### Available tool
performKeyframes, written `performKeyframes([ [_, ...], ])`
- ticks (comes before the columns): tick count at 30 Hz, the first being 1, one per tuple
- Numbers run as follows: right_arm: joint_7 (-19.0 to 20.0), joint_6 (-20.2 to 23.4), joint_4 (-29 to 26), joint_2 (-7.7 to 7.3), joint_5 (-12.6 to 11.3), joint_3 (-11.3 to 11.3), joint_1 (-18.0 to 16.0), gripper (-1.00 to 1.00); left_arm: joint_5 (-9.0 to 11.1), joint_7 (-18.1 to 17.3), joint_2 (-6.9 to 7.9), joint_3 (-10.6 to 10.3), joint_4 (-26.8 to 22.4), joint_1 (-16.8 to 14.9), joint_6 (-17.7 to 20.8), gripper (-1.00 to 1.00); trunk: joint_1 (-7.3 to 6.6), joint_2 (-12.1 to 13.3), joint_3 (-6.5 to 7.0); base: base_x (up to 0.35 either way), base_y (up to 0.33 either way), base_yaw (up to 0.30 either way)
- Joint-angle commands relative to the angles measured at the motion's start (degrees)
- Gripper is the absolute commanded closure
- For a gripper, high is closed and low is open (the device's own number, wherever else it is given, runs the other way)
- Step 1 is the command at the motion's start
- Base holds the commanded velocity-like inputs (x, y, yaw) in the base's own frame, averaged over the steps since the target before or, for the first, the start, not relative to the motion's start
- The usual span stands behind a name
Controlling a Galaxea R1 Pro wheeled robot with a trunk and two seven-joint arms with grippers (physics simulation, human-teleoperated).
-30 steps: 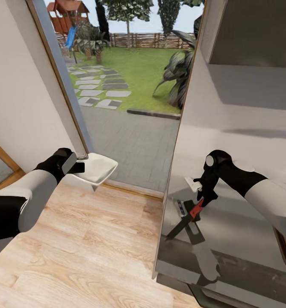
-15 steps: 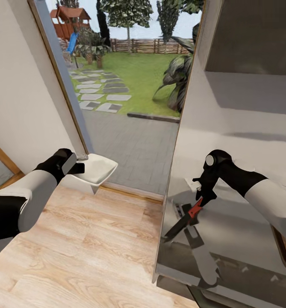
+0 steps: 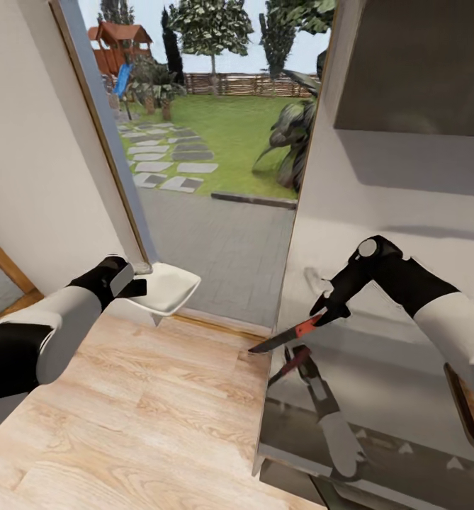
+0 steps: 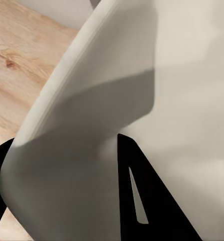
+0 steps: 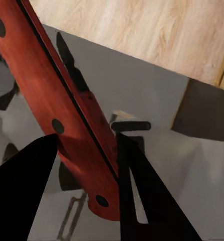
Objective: In the kitchen, take the Vidalia onion out of the sink, dice it on the chopping board with the paring knife, put the diced onion into the bowl on the countertop, then place both the paring knife and the chopping board into the sink.
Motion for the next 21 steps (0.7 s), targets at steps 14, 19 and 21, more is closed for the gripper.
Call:
performKeyframes([
  [14,-0.85,4.49,5.63,0.01,-5.35,-14.27,-0.07,1.00,0.68,-0.42,-4.20,-0.49,12.69,-0.05,-14.62,1.00,0.02,-0.09,1.18,0.000,0.000,0.000],
  [19,-4.62,4.66,10.57,0.14,-6.79,-16.94,-0.07,1.00,0.71,-0.38,-4.73,-0.45,12.93,-0.05,-14.98,1.00,0.02,-0.09,1.62,0.000,0.000,0.000],
  [21,-7.39,4.58,13.13,0.14,-8.50,-18.07,-0.07,1.00,0.72,-0.48,-4.87,-0.42,12.97,-0.05,-14.98,1.00,0.02,-0.09,1.79,0.000,0.000,0.000],
])
